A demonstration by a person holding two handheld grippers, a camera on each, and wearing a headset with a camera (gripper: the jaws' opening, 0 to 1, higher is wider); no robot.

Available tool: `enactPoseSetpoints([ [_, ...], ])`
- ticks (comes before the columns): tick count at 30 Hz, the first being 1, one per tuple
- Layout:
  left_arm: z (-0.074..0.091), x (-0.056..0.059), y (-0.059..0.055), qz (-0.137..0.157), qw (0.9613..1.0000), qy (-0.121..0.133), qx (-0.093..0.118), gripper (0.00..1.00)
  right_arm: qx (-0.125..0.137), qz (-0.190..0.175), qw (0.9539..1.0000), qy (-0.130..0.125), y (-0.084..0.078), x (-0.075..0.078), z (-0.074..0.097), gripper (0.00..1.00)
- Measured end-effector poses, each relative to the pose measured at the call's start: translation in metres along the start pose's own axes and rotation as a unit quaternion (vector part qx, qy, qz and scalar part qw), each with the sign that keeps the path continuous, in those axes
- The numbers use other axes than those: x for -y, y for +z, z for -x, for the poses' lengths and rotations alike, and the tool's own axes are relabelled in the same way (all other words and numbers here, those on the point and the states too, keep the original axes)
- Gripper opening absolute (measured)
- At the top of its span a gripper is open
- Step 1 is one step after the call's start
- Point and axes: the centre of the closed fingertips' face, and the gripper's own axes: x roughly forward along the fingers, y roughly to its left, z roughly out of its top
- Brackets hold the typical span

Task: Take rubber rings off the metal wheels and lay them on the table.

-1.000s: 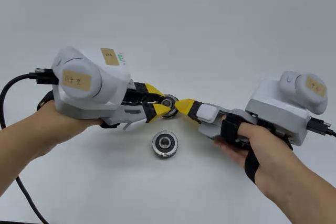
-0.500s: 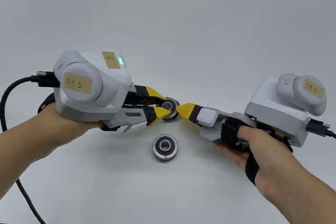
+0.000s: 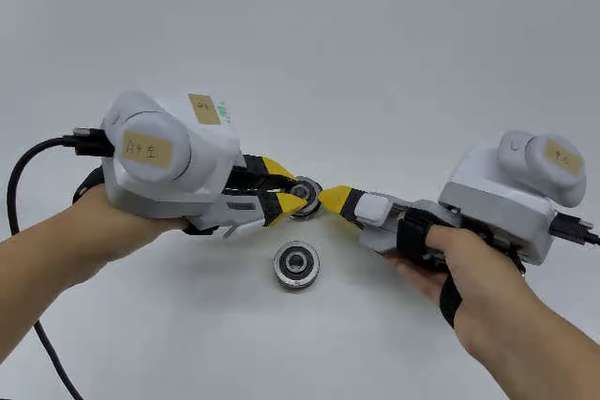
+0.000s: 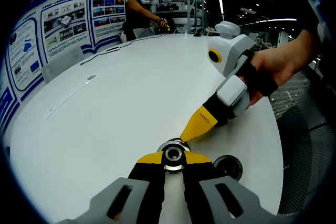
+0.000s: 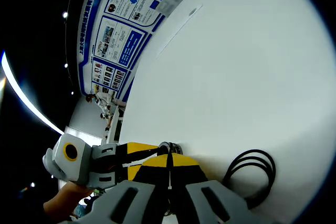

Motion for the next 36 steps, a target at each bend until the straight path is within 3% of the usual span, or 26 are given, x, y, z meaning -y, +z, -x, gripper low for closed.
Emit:
enactPoseSetpoints([
  [3,0.000,0.000,0.000,0.000,1.0000,0.000,0.000,0.12,0.000,0.014,0.9999,-0.004,0.000,-0.003,-0.001,0.00],
  [16,0.000,-0.001,0.000,0.002,1.0000,-0.001,0.001,0.12,-0.010,0.009,0.9999,0.011,-0.001,-0.009,-0.004,0.00],
  [23,0.000,-0.001,0.000,0.002,1.0000,0.000,0.002,0.12,-0.018,0.019,0.9991,0.032,-0.004,-0.027,-0.008,0.00],
  [36,0.000,-0.001,0.000,-0.001,1.0000,0.001,-0.001,0.12,-0.008,-0.002,0.9997,0.025,0.000,-0.019,-0.002,0.01],
])
